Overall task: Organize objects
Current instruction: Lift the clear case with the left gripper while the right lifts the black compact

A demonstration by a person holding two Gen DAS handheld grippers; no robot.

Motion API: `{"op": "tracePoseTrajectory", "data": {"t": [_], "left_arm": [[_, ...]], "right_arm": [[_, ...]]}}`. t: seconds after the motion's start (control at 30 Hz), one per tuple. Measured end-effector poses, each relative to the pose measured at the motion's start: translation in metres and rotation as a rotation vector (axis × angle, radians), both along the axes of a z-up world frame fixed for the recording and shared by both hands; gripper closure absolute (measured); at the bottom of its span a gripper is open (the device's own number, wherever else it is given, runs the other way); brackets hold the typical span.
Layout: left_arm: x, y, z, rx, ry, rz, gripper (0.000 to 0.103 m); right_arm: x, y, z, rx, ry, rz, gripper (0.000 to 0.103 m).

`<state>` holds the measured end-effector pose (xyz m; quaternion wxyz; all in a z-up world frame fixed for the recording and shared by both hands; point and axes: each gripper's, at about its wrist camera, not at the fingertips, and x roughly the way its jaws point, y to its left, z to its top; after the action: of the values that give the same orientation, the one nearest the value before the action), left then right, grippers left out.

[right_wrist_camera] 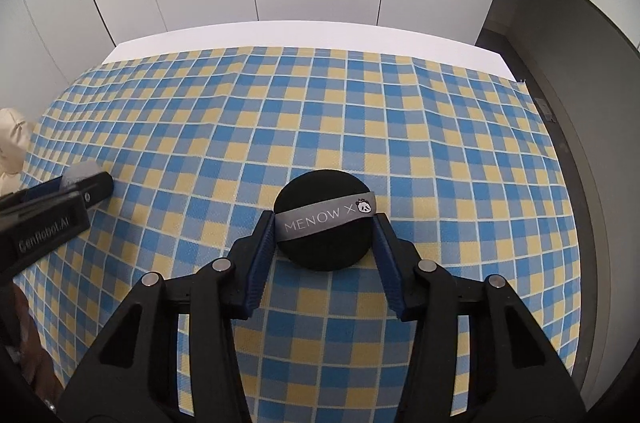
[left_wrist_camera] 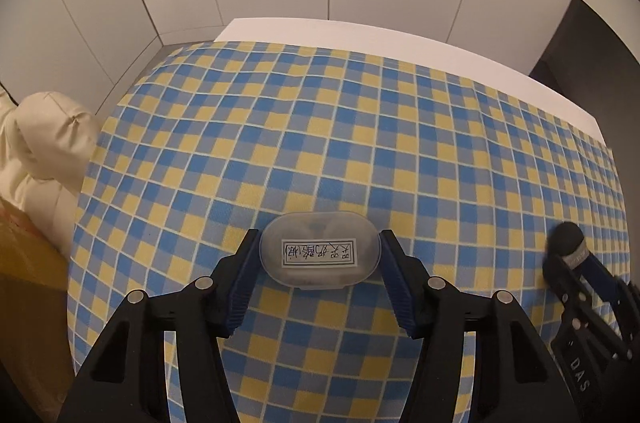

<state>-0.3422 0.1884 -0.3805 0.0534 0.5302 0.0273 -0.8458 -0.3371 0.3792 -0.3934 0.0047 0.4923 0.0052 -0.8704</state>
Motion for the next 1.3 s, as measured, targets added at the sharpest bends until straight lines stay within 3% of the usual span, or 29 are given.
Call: {"op": "tracePoseTrajectory", "data": {"t": [0.5,0.83,1.17,1.3], "left_arm": [[-0.007,0.009,0.001,-0.026,-0.006,-0.014,0.045],[0.008,0.024,0.033,-0.048,0.008,-0.038,0.045],[0.006,0.035,0.087,-0.049,0.029,-0.065,0.045],[0.009,0.037,0.124,-0.046,0.066,-0.072,0.045]], "right_arm": [[0.004,0.024,0.011,-0.024,-0.009,-0.003,0.055],[0.01,0.037,0.031,-0.04,-0.02,-0.014,0.055],[0.017,0.054,0.099,-0.056,0.036,-0.026,0.055],[0.019,0.058,0.136,-0.057,0.057,-0.031,0.055]]}}
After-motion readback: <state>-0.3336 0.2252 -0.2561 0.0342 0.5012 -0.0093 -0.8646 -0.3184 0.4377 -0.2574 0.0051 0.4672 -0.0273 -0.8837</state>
